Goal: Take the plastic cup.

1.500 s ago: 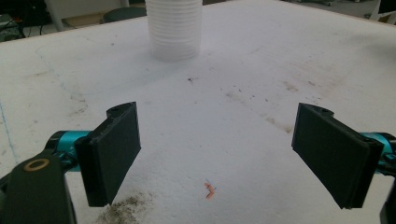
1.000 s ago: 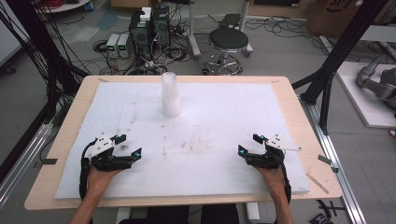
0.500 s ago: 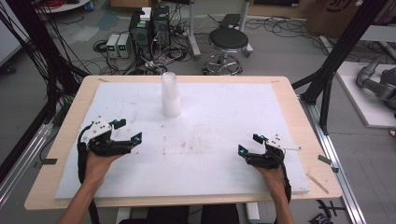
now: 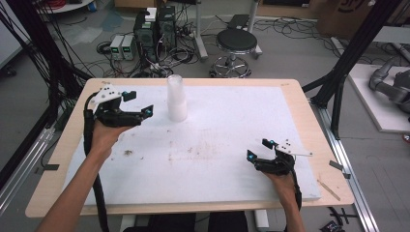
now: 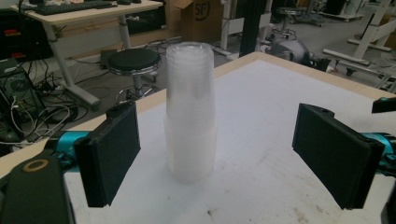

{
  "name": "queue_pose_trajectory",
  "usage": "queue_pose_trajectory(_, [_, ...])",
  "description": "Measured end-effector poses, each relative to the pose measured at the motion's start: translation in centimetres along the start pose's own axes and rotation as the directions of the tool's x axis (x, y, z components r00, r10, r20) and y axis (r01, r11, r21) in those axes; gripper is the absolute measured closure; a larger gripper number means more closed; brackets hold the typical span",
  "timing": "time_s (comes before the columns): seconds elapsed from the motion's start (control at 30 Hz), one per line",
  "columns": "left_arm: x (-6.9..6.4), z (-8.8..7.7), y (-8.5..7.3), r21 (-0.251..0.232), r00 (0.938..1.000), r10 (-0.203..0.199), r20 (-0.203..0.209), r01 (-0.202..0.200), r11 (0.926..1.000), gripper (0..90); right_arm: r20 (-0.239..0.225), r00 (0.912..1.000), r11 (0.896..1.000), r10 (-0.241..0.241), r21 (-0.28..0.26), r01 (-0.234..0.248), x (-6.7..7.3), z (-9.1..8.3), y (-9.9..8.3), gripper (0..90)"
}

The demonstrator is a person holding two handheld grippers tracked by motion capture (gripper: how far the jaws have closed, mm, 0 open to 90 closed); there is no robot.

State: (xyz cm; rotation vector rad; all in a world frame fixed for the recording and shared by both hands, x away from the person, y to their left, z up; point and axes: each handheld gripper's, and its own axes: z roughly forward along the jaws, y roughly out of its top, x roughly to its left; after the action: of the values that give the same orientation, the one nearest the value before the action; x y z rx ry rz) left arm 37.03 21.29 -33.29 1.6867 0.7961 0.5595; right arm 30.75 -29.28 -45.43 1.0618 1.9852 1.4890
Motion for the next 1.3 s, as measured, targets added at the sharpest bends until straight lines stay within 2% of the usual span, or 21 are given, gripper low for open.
queue_pose_trajectory(0.33, [1.0, 3.2, 4.1, 0.014, 0.9999, 0.013, 0.002, -0.013, 0.9998, 15.0, 0.0, 1.0, 1.0, -0.001, -0.001, 0.001, 0.1, 0.0, 0.0, 17.0])
queue_pose_trajectory(0.37, [1.0, 3.2, 4.1, 0.014, 0.9999, 0.013, 0.002, -0.013, 0.9998, 15.0, 0.0, 1.0, 1.0, -0.002, -0.001, 0.002, 0.1, 0.0, 0.0, 17.1])
queue_pose_trajectory(0.4, [1.2, 4.0, 4.8, 0.03, 0.9998, 0.021, 0.006, -0.021, 0.9993, 15.0, 0.001, 1.0, 1.0, -0.002, 0.0, 0.002, 0.1, 0.0, 0.0, 17.1])
queue_pose_trajectory(0.5, [1.3, 4.9, 5.2, 0.048, 0.9998, 0.016, 0.009, -0.016, 0.9987, 15.0, 0.001, 1.0, 1.0, -0.001, 0.004, 0.001, 0.1, 0.0, 0.0, 17.1])
queue_pose_trajectory(0.53, [1.4, 5.7, 5.5, 0.053, 0.9999, 0.011, 0.009, -0.011, 0.9985, 15.0, 0.003, 1.0, 1.0, -0.003, 0.0, 0.003, 0.1, 0.0, 0.0, 17.0])
queue_pose_trajectory(0.8, [2.1, 8.9, 6.5, 0.097, 0.9997, -0.015, 0.017, 0.013, 0.9952, 15.0, 0.003, 1.0, 1.0, -0.003, -0.002, 0.003, 0.1, 0.0, 0.0, 17.1])
queue_pose_trajectory(0.97, [2.2, 10.4, 7.4, 0.12, 0.9996, -0.015, 0.023, 0.012, 0.9927, 15.1, 0.0, 1.0, 1.0, 0.002, 0.005, -0.002, 0.0, 0.1, 0.0, 17.0])
queue_pose_trajectory(1.17, [2.3, 12.0, 7.9, 0.182, 0.9995, -0.031, 0.009, 0.029, 0.9829, 15.1, 0.002, 1.0, 1.0, 0.0, 0.008, 0.0, 0.1, 0.1, 0.0, 17.1])
queue_pose_trajectory(1.23, [2.3, 12.5, 7.9, 0.209, 0.9994, -0.035, 0.0, 0.035, 0.9773, 15.2, 0.002, 1.0, 1.0, 0.003, 0.008, -0.004, 0.1, 0.1, 0.0, 17.1])
queue_pose_trajectory(1.3, [2.4, 12.9, 7.7, 0.22, 0.9982, -0.059, 0.009, 0.056, 0.974, 15.4, 0.001, 1.0, 1.0, 0.003, 0.008, -0.003, 0.1, 0.1, 0.0, 17.1])
